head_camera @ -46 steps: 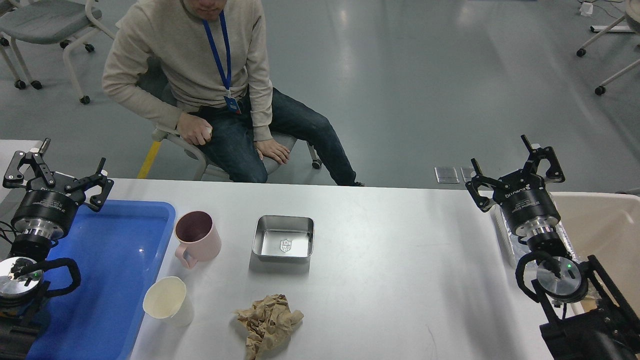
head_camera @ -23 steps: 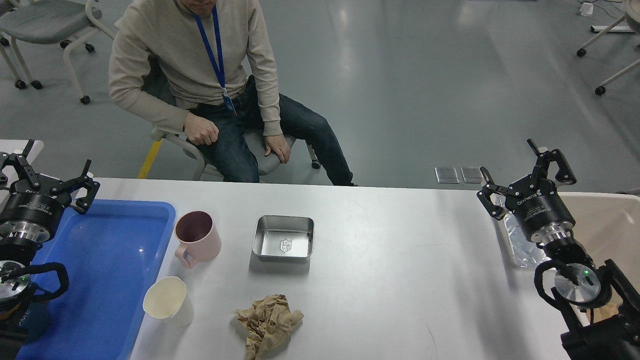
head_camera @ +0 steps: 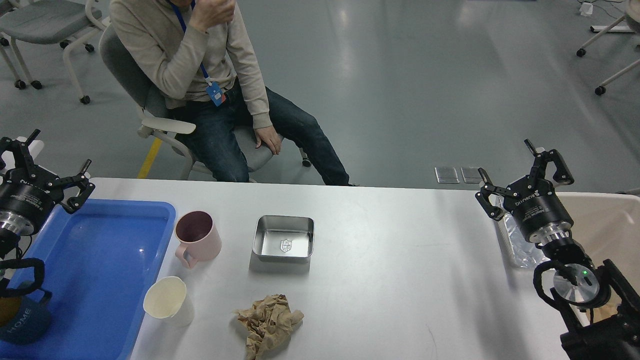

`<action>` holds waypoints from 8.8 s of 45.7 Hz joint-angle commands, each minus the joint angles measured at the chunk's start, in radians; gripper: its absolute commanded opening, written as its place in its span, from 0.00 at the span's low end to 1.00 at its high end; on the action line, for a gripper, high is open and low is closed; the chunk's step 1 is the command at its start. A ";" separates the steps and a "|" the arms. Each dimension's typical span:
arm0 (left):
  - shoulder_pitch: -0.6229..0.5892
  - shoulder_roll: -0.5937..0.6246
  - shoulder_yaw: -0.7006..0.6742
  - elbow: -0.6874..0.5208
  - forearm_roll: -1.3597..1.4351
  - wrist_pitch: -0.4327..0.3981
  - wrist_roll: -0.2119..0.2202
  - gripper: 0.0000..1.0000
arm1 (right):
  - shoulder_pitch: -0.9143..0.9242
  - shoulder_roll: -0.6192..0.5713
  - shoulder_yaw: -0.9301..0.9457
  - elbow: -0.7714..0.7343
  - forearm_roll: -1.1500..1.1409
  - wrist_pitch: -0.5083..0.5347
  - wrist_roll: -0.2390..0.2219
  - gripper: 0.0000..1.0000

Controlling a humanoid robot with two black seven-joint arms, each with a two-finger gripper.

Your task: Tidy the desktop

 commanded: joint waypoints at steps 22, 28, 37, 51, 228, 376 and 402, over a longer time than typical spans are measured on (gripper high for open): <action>0.281 0.304 0.027 -0.450 0.707 0.123 -0.100 0.96 | 0.004 0.001 -0.049 0.001 -0.021 0.000 0.000 1.00; 0.358 0.413 0.029 -0.478 0.772 0.122 -0.139 0.96 | 0.003 -0.003 -0.051 0.001 -0.021 0.000 0.000 1.00; 0.429 0.525 0.029 -0.478 0.838 0.123 -0.178 0.96 | -0.001 -0.017 -0.051 0.000 -0.035 0.000 -0.002 1.00; 0.530 0.706 0.031 -0.483 0.898 0.122 -0.212 0.96 | -0.020 -0.074 -0.098 0.000 -0.036 0.000 -0.002 1.00; -0.335 0.010 0.968 0.228 1.074 0.036 -0.186 0.29 | -0.077 -0.092 -0.080 0.008 -0.036 0.014 0.003 1.00; -0.018 0.576 1.083 -0.048 1.074 0.155 -0.332 0.05 | -0.099 -0.098 -0.072 0.014 -0.035 0.028 0.003 1.00; -0.032 0.566 1.069 -0.088 1.056 0.137 -0.333 0.84 | -0.097 -0.098 -0.072 0.014 -0.036 0.028 0.003 1.00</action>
